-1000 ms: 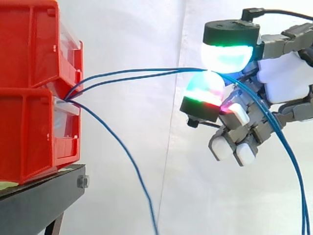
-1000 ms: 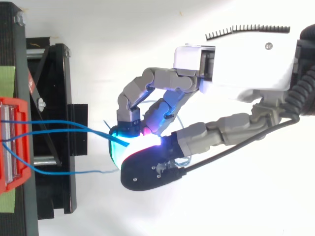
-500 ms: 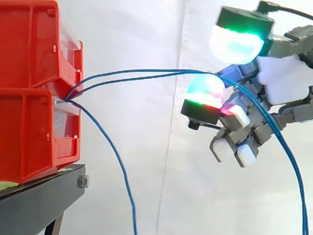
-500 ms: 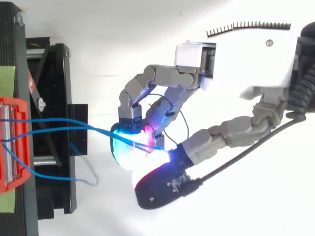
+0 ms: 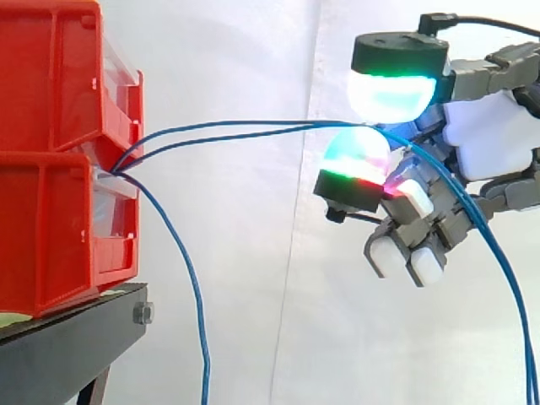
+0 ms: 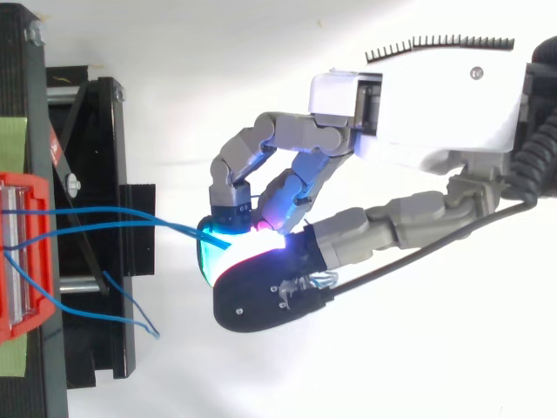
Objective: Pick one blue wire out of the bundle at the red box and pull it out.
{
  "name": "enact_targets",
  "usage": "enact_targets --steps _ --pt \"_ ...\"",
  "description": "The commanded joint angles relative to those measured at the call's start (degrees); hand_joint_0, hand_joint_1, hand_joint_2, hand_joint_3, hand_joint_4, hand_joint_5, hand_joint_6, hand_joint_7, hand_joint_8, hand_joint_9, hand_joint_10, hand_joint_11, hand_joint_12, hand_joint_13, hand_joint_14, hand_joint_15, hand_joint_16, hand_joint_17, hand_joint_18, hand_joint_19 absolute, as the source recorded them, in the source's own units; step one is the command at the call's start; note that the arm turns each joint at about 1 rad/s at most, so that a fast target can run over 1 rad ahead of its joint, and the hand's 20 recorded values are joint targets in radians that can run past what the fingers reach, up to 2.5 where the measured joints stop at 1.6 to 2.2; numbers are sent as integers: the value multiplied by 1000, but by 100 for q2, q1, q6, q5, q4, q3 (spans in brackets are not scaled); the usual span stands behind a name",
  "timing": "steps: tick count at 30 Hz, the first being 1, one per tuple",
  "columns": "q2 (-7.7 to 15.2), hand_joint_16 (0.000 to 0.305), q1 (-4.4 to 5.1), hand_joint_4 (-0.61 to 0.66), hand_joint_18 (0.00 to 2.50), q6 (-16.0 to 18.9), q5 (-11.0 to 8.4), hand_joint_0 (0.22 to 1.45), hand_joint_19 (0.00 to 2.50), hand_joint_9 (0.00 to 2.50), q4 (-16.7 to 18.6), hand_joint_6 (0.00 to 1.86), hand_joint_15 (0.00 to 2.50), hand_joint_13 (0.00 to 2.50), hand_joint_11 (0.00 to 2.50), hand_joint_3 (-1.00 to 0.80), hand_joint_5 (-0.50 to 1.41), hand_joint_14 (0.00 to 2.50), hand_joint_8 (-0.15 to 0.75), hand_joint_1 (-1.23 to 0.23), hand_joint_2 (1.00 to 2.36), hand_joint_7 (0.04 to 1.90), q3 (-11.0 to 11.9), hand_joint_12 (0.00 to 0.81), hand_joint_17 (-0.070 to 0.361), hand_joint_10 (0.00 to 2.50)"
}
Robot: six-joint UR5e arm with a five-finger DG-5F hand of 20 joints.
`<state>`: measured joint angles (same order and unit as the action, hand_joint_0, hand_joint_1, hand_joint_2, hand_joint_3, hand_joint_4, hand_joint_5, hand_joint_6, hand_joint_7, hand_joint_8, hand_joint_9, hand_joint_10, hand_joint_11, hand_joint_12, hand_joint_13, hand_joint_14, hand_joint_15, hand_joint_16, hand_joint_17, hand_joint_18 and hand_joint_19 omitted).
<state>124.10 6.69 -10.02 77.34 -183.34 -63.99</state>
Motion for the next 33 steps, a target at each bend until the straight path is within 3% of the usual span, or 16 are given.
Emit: enact_targets --steps 1,8,12,14,16,20,27,33 --pt "0 55 -1 239 781 0 0 585 546 1012 0 889 407 818 696 -217 -146 11 387 -688 1013 953 1 445 124 12" --pt "0 53 -1 199 763 0 9 605 548 961 -9 912 415 798 727 -200 -162 12 367 -789 1014 925 1 432 119 14" --pt "0 50 -1 224 735 0 9 606 560 937 -70 914 419 776 731 -303 -171 13 351 -816 1012 901 1 413 112 14" --pt "0 51 -1 245 739 0 18 572 558 940 -70 913 418 779 716 -431 -169 13 346 -774 1004 873 1 417 114 14" --pt "-9 52 -1 247 739 0 26 533 576 973 -70 870 414 784 672 -500 -150 14 353 -603 1000 927 1 419 117 13" --pt "0 50 -1 229 717 0 35 581 587 1002 -70 842 418 788 657 -433 -133 12 346 -507 1005 1000 1 409 112 12" --pt "0 50 -1 234 738 0 0 585 572 1008 -70 878 424 806 700 -283 -145 12 369 -631 1014 1013 19 417 112 14" --pt "0 51 -19 236 755 61 0 590 562 1008 -70 894 408 814 714 -258 -146 12 376 -676 1013 977 19 426 115 14"
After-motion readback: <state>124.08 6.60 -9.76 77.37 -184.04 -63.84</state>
